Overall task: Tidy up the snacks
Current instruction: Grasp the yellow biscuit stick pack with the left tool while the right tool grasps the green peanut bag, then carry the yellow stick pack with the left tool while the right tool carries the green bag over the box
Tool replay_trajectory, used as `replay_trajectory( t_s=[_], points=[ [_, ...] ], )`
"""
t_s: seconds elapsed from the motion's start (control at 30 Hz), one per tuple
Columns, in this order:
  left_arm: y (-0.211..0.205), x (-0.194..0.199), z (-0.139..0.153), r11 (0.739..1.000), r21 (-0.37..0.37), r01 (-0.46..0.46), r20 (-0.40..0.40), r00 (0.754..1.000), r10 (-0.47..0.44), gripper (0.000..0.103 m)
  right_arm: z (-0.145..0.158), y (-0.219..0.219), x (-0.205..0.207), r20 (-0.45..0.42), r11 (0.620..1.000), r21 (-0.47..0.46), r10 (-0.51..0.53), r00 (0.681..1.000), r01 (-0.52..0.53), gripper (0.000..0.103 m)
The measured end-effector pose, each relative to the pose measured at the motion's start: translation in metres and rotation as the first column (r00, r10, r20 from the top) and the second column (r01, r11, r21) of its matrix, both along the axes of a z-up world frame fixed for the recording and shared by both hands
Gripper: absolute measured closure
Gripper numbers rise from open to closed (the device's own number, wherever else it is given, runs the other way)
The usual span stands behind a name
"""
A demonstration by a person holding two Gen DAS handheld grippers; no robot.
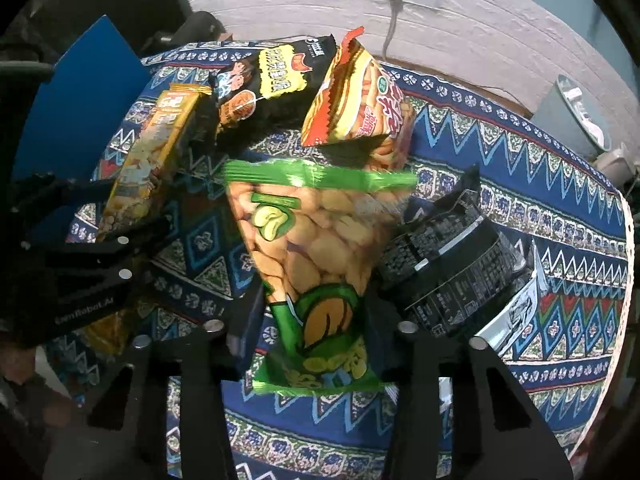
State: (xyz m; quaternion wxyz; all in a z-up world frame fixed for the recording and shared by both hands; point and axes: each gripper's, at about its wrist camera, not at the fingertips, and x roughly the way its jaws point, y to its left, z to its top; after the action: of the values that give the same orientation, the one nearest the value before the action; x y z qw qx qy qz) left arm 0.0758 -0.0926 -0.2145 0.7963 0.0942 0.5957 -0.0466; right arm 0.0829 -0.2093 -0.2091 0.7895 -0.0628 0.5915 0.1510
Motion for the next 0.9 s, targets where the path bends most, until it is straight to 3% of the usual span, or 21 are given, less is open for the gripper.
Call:
replay_trajectory(
  t_s=[0.07,0.23,0.9],
  points=[
    [-0.003,-0.006,0.002,1.0,0.008,0.016,0.009,1.0,-0.016,0.066,0.003,0.001,-0.003,0.001,1.0,0.008,0.003,1.0,-0.003,0.066],
    [0.006,-0.024,0.008,1.0,-0.02,0.006,0.011,1.0,-0.006,0.072,0.014,0.004,-0.005,0.012,1.0,0.014,0.01,1.0,-0.01,0.067],
    [0.039,-0.045,0.078,0.998,-0.052,0.028,0.153,0.988,-0.02,0.072,0.057,0.011,-0.015,0.047,0.999,0.046,-0.02,0.999,0.018,0.067]
  ],
)
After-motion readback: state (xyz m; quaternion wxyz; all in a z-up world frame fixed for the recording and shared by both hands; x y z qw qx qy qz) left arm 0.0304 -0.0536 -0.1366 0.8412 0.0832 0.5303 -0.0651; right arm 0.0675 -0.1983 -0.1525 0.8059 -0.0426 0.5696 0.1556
